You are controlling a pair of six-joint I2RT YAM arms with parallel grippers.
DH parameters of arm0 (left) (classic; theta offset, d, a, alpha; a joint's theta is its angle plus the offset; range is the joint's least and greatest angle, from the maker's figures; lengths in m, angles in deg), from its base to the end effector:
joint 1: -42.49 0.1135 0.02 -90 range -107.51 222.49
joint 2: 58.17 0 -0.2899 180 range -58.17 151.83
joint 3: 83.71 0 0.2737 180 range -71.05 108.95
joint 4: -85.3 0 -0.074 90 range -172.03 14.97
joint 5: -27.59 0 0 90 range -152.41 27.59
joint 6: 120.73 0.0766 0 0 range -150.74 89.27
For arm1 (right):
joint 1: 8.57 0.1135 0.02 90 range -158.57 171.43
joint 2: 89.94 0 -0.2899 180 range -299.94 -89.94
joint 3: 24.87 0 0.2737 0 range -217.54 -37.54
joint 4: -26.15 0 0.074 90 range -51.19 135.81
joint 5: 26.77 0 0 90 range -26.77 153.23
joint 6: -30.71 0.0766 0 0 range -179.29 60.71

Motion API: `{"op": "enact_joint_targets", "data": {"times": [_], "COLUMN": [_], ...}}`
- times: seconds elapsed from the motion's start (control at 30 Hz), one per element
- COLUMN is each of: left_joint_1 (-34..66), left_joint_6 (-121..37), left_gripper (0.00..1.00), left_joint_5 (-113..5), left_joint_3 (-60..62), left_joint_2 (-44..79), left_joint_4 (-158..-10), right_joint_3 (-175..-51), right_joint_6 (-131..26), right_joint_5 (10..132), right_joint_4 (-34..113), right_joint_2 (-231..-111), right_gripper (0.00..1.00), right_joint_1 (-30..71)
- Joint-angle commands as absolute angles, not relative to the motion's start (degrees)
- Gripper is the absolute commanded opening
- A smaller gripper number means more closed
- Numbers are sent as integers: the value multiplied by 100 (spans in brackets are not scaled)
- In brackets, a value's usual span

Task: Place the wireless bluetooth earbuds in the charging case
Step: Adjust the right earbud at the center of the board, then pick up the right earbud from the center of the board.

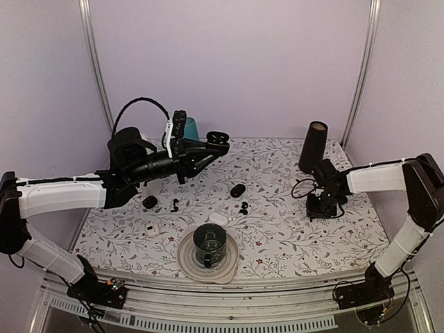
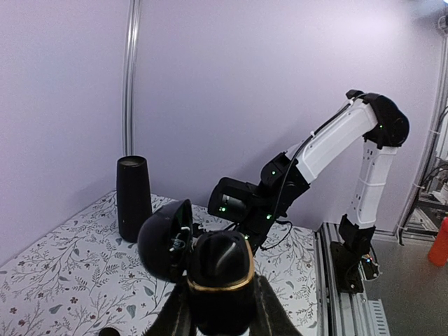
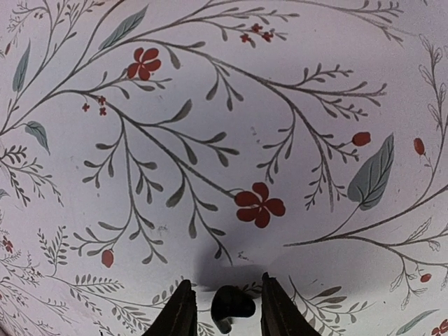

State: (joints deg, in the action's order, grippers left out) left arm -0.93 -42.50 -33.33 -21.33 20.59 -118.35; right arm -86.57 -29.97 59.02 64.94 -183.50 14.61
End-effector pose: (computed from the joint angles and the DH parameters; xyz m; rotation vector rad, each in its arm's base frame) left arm 0.2402 -0.2785 0.3385 0.8360 1.3256 -1.1364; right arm 0.2967 0.1209 0.1165 0.1677 2.7992 0.1190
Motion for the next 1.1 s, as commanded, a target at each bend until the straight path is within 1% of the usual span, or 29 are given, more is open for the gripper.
{"op": "enact_joint_targets", "data": {"times": [0.0, 0.5, 0.6, 0.7, 0.87, 1.0, 1.07], "left_joint_1": [-31, -26, -30, -26, -29, -29, -31], "left_joint_6": [-4170, -4155, -4155, -4160, -4180, -4187, -4190], "left_gripper": [0, 0, 0, 0, 0, 0, 0], "left_joint_5": [-3381, -3418, -3413, -3417, -3411, -3411, -3406], "left_joint_3": [-2086, -2113, -2108, -2104, -2097, -2089, -2091], "left_joint_2": [1983, 1931, 1939, 1943, 1957, 1960, 1961], "left_joint_4": [-11850, -11811, -11811, -11816, -11821, -11820, -11813], "right_joint_3": [-8859, -9113, -9126, -9117, -9107, -9109, -9093], "right_joint_6": [-3000, -3032, -3096, -3171, -3258, -3307, -3338], "right_joint_5": [5617, 5322, 5376, 5480, 5563, 5666, 5727], "right_joint_4": [6698, 6990, 7013, 7013, 7010, 7001, 6976], "right_joint_2": [-18460, -18782, -18839, -18862, -18936, -19009, -19007], "right_gripper": [30, 21, 21, 25, 28, 28, 26], "right_joint_1": [1539, 1704, 1709, 1701, 1702, 1701, 1705]}}
